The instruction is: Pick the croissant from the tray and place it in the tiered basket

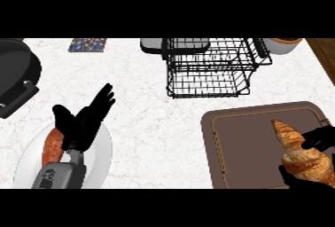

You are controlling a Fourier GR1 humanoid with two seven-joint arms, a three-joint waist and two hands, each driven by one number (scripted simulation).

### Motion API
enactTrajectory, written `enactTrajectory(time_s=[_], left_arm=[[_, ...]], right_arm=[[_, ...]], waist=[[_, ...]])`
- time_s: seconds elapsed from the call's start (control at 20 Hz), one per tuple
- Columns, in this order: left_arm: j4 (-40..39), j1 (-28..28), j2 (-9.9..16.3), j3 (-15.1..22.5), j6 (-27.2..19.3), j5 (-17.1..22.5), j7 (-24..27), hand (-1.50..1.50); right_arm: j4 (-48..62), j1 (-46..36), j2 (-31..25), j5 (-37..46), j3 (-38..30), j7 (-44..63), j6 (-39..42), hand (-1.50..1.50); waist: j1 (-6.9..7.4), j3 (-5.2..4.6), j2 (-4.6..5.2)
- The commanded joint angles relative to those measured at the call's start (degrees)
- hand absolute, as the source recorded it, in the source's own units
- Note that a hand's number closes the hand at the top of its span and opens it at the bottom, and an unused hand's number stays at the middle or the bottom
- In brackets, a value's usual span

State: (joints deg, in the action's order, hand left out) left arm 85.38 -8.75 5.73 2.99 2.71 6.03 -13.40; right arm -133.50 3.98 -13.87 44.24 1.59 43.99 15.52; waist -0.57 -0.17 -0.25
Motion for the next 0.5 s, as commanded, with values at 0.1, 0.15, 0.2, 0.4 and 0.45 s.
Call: enactTrajectory(time_s=[0.1,0.15,0.2,0.4,0.45], left_arm=[[1.04,-1.41,-0.06,-0.53,0.07,0.82,-1.78,0.0],[-2.89,0.02,0.73,-1.08,1.39,0.3,1.98,0.0],[0.43,-2.28,0.78,-0.87,-0.23,-0.14,-2.0,0.0],[-2.13,-2.59,-0.5,-0.5,-0.45,-0.51,-1.01,0.0],[0.77,-0.66,0.32,-0.29,0.63,0.04,-1.47,0.0]], right_arm=[[-9.93,-13.88,-2.23,-3.28,-3.16,9.13,6.68,1.5],[-11.47,-15.12,-2.66,-6.97,-5.28,10.32,8.98,1.5],[-8.98,-18.27,-3.65,-7.65,-6.72,9.97,9.82,1.5],[-7.11,-32.23,-4.34,-6.02,-4.18,19.0,16.43,1.5],[-1.58,-38.1,-5.87,-7.61,-6.54,19.46,18.18,1.5]], waist=[[0.63,0.04,-0.01],[0.0,0.0,0.02],[0.33,0.08,-0.03],[0.37,0.01,0.0],[0.92,0.03,0.0]])
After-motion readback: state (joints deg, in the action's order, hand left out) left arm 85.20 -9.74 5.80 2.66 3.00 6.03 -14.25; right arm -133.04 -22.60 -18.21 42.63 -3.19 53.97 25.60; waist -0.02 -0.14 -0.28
